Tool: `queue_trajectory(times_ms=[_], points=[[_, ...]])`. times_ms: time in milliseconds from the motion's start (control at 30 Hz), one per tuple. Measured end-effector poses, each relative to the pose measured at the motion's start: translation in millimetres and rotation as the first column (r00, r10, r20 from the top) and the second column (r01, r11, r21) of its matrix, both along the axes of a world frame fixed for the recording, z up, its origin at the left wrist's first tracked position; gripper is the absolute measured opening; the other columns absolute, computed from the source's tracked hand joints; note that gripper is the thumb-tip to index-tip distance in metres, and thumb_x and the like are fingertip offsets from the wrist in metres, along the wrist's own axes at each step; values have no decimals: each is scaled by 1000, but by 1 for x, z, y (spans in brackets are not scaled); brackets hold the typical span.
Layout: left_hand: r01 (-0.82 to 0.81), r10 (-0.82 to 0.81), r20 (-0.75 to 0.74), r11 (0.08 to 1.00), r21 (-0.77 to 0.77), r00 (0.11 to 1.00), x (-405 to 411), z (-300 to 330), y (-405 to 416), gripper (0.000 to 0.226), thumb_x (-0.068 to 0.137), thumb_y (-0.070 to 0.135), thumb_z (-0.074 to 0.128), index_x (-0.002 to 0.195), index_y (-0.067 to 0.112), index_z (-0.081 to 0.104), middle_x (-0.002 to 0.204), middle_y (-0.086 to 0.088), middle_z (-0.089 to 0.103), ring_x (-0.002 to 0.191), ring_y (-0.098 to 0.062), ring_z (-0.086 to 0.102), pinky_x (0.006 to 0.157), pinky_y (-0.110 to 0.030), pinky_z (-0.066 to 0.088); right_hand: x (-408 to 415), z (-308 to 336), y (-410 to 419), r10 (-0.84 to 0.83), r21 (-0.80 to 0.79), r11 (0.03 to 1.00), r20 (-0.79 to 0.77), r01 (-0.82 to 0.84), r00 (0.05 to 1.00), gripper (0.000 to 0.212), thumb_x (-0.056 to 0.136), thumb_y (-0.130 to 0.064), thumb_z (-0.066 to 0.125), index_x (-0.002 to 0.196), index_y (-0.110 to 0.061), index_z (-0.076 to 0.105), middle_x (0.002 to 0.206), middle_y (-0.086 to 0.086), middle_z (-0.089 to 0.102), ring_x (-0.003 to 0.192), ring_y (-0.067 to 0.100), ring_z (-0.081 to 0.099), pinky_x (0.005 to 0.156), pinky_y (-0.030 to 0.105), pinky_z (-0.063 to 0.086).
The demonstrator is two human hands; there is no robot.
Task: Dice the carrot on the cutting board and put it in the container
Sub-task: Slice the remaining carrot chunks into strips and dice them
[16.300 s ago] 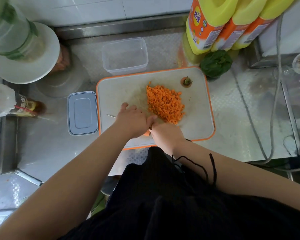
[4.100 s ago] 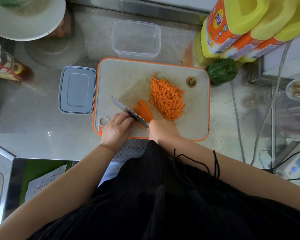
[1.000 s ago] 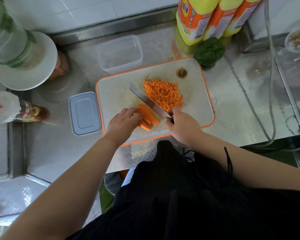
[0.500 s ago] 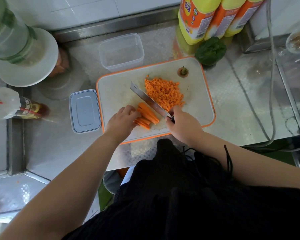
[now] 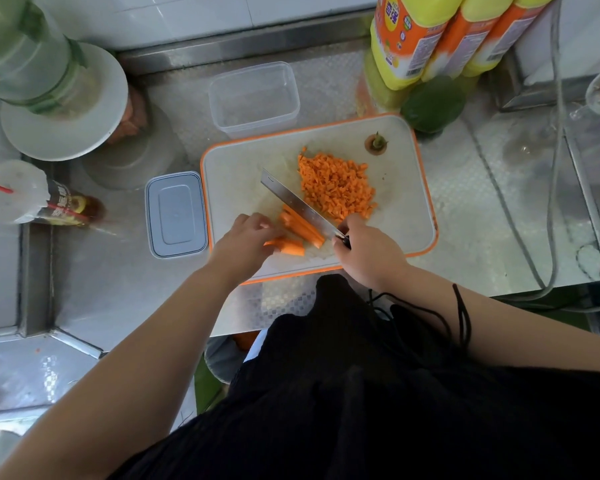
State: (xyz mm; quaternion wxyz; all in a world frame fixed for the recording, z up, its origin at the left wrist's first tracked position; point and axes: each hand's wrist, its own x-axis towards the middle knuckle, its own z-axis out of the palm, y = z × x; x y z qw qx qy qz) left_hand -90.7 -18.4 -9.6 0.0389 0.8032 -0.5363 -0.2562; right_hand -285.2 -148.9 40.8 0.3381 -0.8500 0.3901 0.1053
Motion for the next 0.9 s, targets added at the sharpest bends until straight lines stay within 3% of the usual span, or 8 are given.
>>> queue_trajectory(times_ms=[233, 400, 500, 600, 733, 900], points=[[86, -81, 50, 990, -109, 995, -11, 1, 5, 39, 92, 23, 65, 130, 20, 60, 128, -4, 58, 121, -26, 48, 87, -42, 51, 8, 0, 0, 43, 27, 999, -9, -43, 999, 22, 98, -30, 45, 111, -13, 44, 82, 3, 62, 66, 20, 60, 59, 38, 52], [174, -155, 149, 976, -130, 977, -11, -5, 6, 33, 83, 17, 76, 115, 11, 67, 112, -10, 64, 102, -33, 57, 70, -44, 56, 16, -1, 1, 82, 55, 995, -27, -80, 996, 22, 98, -30, 45, 110, -11, 45, 78, 4, 60, 64, 21, 58, 55, 37, 47], [162, -143, 145, 978, -130, 979, -9, -5, 1, 28, 89, 19, 70, 116, 11, 65, 115, -8, 62, 106, -31, 54, 78, -46, 54, 20, 0, 2, 105, 59, 993, -36, -103, 994, 22, 98, -30, 46, 109, -11, 44, 78, 5, 60, 64, 23, 58, 54, 37, 46], [193, -178, 128, 974, -116, 976, -4, -6, 0, 30, 91, 21, 66, 121, 17, 64, 120, -2, 60, 111, -26, 50, 85, -38, 50, 24, -1, 4, 128, 60, 990, -52, -124, 990, 17, 98, -30, 47, 99, -15, 40, 71, 0, 53, 60, 19, 53, 48, 32, 38], [210, -194, 136, 970, -120, 972, -4, -3, 5, 29, 85, 17, 73, 114, 15, 67, 114, -5, 65, 106, -28, 55, 81, -38, 51, 29, -6, 7, 130, 56, 991, -75, -126, 989, 16, 96, -29, 49, 96, -17, 38, 67, -6, 45, 60, 17, 48, 46, 26, 28], [187, -131, 198, 937, -296, 971, -13, -1, 20, 35, 70, 18, 86, 101, 12, 70, 104, -6, 68, 97, -30, 63, 71, -39, 57, 29, -9, 9, 113, 87, 991, -79, -107, 990, 14, 96, -27, 49, 100, -14, 45, 71, -2, 50, 67, 21, 53, 52, 29, 34]])
